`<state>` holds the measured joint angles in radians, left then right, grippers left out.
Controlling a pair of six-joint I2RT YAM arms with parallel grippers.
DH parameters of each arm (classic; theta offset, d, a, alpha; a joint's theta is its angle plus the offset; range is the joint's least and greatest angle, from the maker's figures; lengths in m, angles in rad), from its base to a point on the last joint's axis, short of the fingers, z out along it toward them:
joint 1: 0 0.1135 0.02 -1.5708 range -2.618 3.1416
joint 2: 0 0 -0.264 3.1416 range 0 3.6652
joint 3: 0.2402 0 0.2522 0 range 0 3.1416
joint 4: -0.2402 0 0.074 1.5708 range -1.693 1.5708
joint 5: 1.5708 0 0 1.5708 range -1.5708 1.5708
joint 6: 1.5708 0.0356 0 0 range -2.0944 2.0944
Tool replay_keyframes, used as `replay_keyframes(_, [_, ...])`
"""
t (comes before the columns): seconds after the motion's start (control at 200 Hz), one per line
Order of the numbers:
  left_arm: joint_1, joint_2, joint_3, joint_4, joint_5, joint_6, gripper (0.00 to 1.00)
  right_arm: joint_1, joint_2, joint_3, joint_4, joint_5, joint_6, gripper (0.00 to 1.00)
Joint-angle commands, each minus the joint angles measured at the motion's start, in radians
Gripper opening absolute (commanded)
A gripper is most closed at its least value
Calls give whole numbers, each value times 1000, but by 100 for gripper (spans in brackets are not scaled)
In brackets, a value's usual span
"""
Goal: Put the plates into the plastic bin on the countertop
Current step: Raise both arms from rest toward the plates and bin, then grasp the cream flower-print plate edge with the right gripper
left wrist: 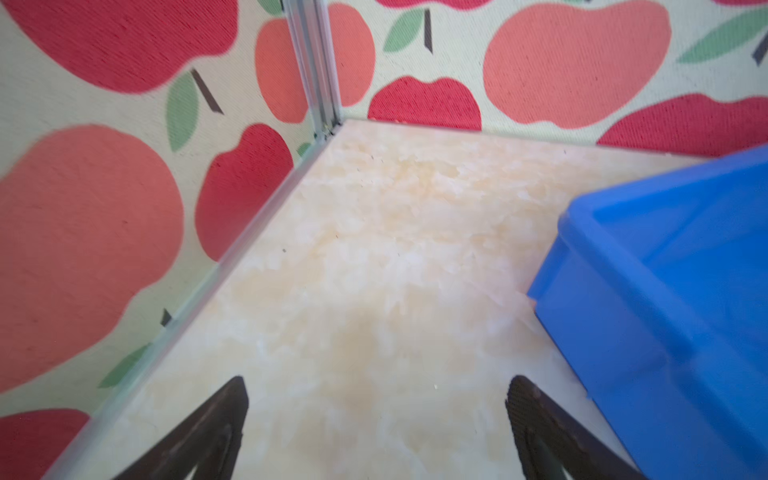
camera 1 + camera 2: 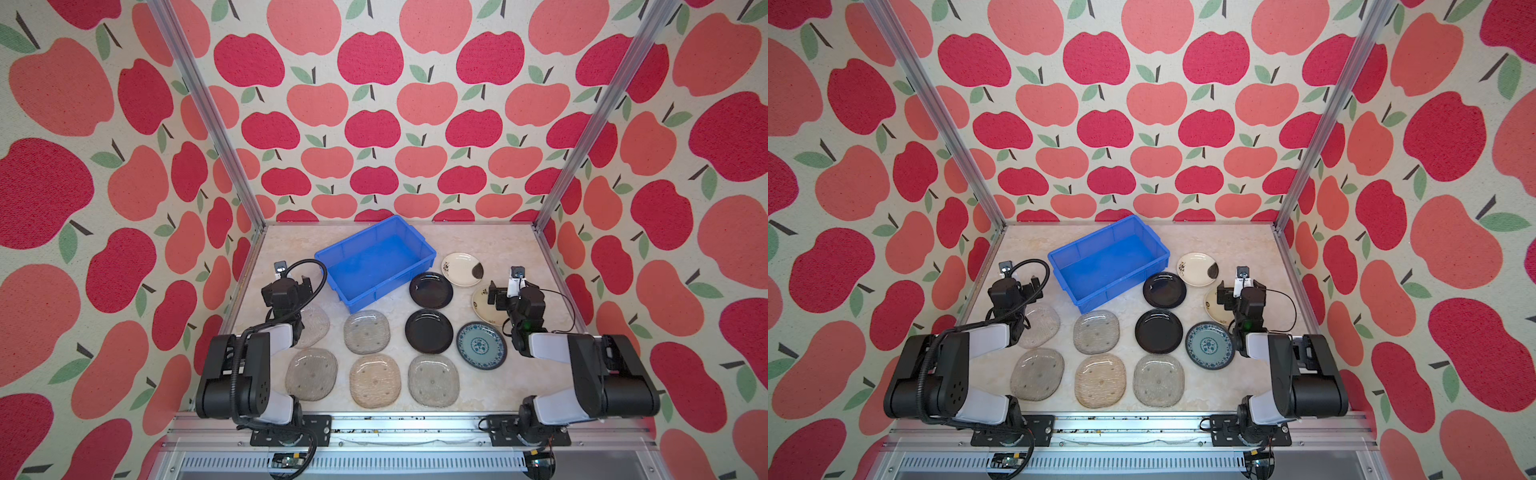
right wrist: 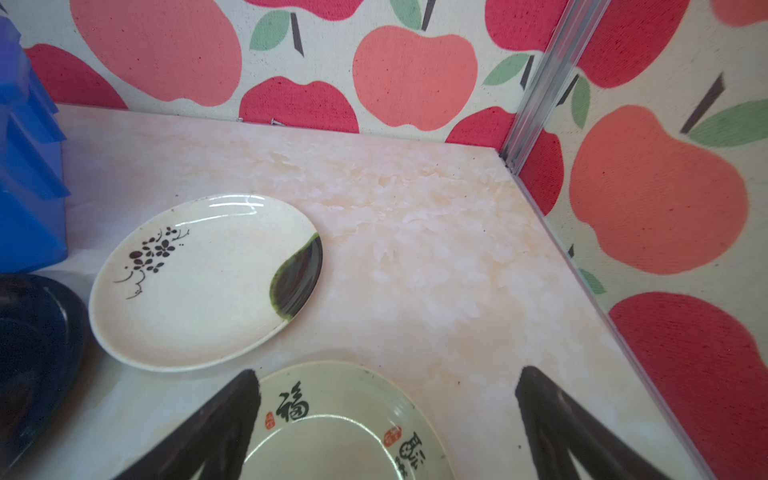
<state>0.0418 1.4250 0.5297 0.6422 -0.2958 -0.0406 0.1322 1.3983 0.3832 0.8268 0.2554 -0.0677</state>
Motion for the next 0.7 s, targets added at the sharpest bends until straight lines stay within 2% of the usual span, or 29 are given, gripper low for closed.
replay_keyframes(0.0, [1,-78,39,-136,-173,-77,99,39,-96,86,-160,219,-19,100])
replay_keyframes(0.045, [4,-105,60,-189,-201,-133,99,40,-118,139,-257,225,5,100])
replay_keyframes(0.12, [3,-118,153,-398,-277,-218,99,41,-122,240,-420,220,44,100])
replay_keyframes(0.18, [0,-112,233,-556,-321,-241,99,45,-109,296,-497,225,64,100])
replay_keyframes(0.22, [-2,-118,279,-625,-312,-237,99,45,-102,330,-545,187,75,100])
replay_keyframes(0.3, [-10,-152,332,-701,-215,-219,99,35,-59,414,-649,74,69,100])
replay_keyframes(0.365, [-14,-199,363,-733,-92,-240,99,6,-6,517,-753,-44,98,100])
replay_keyframes(0.45, [-10,-230,426,-770,137,-287,99,-59,77,647,-869,-257,190,100])
replay_keyframes(0.505, [-10,-217,473,-794,306,-326,99,-98,137,703,-883,-396,239,99])
replay_keyframes(0.545, [-16,-194,508,-810,410,-354,99,-120,183,743,-892,-465,273,96])
replay_keyframes(0.605, [-42,-161,546,-821,508,-375,100,-144,257,798,-903,-545,311,88])
replay_keyframes(0.69, [-103,-118,579,-835,533,-375,100,-169,336,848,-903,-611,356,77])
